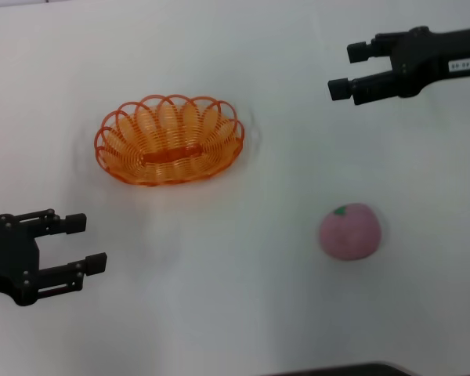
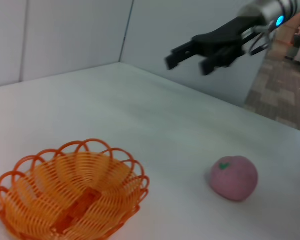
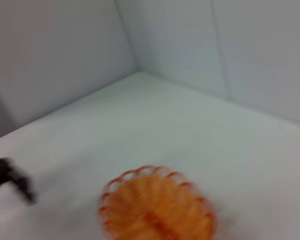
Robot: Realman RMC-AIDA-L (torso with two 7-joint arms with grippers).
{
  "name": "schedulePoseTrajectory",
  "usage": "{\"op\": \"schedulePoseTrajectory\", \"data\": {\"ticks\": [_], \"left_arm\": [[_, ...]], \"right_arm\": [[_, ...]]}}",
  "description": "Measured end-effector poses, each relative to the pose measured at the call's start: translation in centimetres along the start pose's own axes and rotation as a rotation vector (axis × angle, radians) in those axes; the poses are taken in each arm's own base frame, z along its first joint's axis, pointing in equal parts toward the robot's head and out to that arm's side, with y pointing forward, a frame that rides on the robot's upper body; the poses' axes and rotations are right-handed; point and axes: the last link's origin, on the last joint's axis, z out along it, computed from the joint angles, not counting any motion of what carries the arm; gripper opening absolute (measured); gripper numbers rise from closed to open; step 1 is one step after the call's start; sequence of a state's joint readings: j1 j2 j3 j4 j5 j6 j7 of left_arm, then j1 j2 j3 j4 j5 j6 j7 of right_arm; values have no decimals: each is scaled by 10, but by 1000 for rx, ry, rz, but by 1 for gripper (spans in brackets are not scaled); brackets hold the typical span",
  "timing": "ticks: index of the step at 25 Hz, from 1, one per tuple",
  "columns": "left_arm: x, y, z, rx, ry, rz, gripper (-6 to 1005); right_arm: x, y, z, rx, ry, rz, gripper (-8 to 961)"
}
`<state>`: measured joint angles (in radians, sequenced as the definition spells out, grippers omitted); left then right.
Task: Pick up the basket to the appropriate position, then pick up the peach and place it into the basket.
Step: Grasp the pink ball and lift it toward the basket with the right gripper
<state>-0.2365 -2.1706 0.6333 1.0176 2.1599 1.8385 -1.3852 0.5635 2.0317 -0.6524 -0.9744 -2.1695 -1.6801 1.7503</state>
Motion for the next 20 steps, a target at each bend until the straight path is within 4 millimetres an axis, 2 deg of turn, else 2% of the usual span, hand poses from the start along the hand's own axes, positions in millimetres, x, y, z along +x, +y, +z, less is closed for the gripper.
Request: {"op": "schedulePoseTrajectory", "data": {"ticks": [4, 8, 13, 16, 20], "left_arm": [[-2, -3, 3, 13, -2, -7, 797], [0, -5, 4, 12, -2, 1, 816], [5, -9, 4, 16, 4, 18, 839], [10, -11, 3, 18, 12, 24, 873], [11, -12, 4, 18, 19, 23, 873]], "right_arm": [[-29, 9, -9, -87, 113, -16, 915], [-59, 21, -19, -91, 251, -70, 915], [-84, 34, -4, -84, 412, -123, 915], [-86, 38, 13, -54, 566, -149, 915], [-75, 48, 35, -74, 731, -180, 914]]}}
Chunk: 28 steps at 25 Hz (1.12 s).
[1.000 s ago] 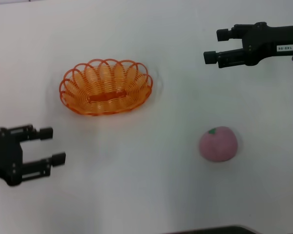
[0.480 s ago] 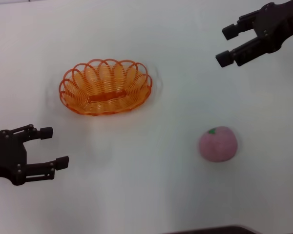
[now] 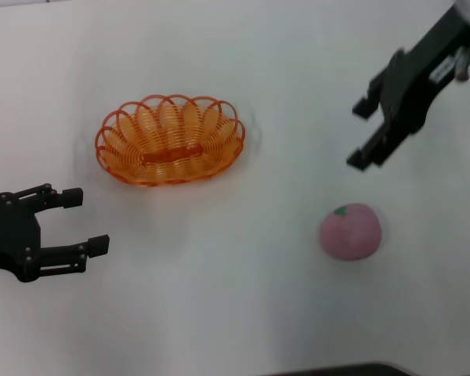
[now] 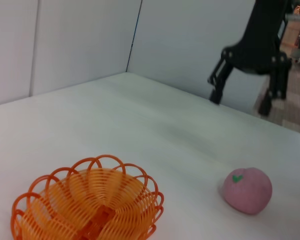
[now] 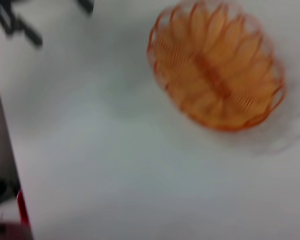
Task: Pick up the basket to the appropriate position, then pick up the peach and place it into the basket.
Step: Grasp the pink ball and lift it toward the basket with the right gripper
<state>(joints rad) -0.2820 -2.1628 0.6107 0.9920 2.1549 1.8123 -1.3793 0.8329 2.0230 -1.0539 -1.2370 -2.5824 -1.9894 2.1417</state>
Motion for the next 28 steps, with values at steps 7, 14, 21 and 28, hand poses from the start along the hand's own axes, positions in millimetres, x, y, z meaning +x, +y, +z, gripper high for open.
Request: {"op": "schedulePoseTrajectory", "data": {"ticks": [7, 14, 21, 28], "left_arm": [[-1, 0, 1, -1, 6, -6, 873], [-3, 3, 1, -6, 12, -18, 873], [-5, 5, 3, -21, 19, -34, 873], [-6, 7, 3, -30, 22, -39, 873]], "right_arm": [[-1, 11, 32, -36, 156, 4, 914], [2, 18, 58, -23, 262, 7, 901], [6, 17, 78, -26, 297, 11, 854], [2, 21, 88, -49, 268, -38, 807]]}}
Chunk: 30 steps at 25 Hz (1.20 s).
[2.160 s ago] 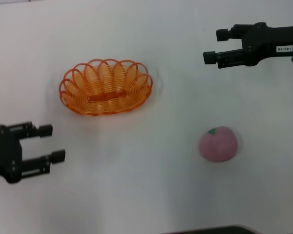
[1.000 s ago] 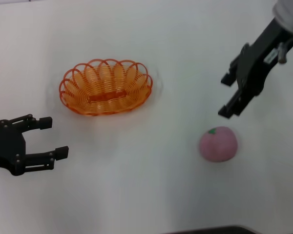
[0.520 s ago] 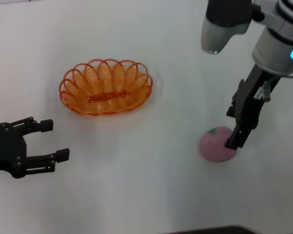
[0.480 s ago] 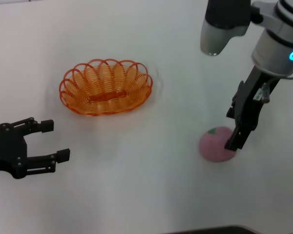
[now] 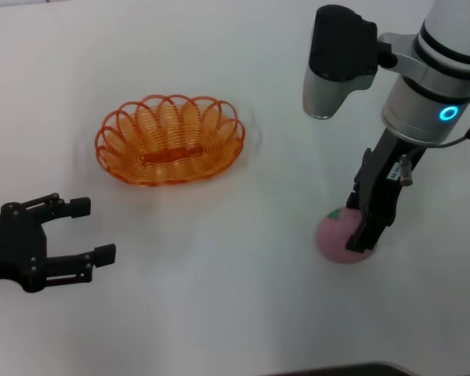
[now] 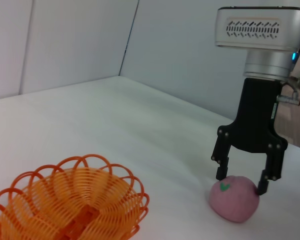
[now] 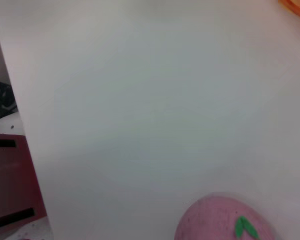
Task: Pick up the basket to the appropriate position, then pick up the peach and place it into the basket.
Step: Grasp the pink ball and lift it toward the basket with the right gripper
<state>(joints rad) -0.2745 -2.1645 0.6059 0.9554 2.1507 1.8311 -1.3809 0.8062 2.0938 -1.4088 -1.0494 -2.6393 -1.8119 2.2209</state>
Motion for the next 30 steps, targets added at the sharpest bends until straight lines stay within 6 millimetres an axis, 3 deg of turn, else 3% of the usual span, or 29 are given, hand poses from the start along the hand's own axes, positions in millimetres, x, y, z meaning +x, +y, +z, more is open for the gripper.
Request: {"op": "schedulePoseTrajectory", "data": {"ticks": [8, 13, 16, 21, 30], "left_arm": [[-2, 3, 0, -12, 2, -7, 873], [-2, 4, -2, -11, 8, -11, 873], [-2, 4, -2, -10, 9, -11, 873], [-3, 4, -3, -5, 11, -15, 873], [-4, 4, -4, -3, 6, -18, 873]], "right_arm": [[0, 1, 2, 0, 21, -8, 754], [-1, 2, 3, 1, 22, -8, 524], [-1, 2, 2, 2, 24, -9, 278], [-3, 2, 1, 7, 25, -3, 142], [-5, 3, 0, 12, 37, -4, 83]]}}
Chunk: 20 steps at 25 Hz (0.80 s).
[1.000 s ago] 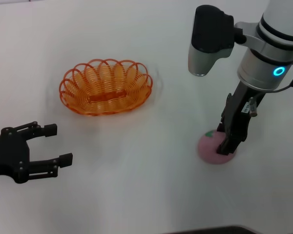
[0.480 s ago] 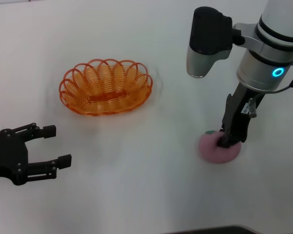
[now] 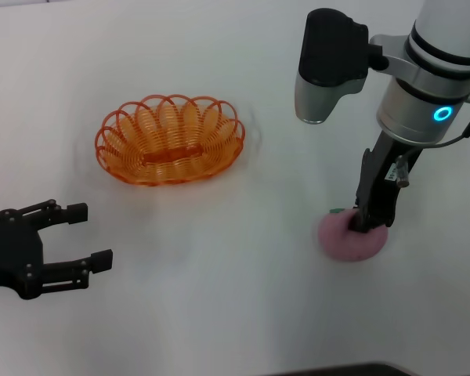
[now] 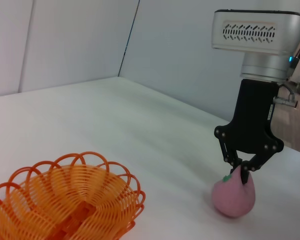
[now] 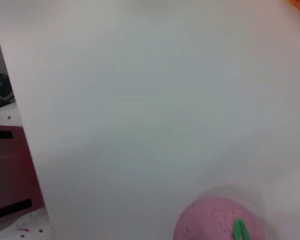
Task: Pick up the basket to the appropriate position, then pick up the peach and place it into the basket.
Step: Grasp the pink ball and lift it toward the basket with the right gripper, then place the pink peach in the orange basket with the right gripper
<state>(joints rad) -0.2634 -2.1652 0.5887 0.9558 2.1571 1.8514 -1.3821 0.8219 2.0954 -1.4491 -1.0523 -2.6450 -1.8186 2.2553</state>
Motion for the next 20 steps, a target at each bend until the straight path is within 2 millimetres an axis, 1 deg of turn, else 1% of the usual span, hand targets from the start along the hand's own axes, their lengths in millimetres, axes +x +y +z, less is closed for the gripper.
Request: {"op": "schedulePoseTrajectory", "data": {"ticks": [6, 10, 13, 20], "left_arm": [[0, 0, -2, 2, 2, 0, 873], [1, 0, -2, 0, 0, 1, 873], [1, 0, -2, 0, -2, 2, 873], [3, 0, -2, -12, -2, 9, 873]], "right_arm": [[0, 1, 0, 0, 8, 3, 60], [-2, 2, -7, 9, 1, -3, 51], [-4, 3, -21, 14, -44, -11, 50], [-17, 5, -71, 74, -161, -53, 50]]}}
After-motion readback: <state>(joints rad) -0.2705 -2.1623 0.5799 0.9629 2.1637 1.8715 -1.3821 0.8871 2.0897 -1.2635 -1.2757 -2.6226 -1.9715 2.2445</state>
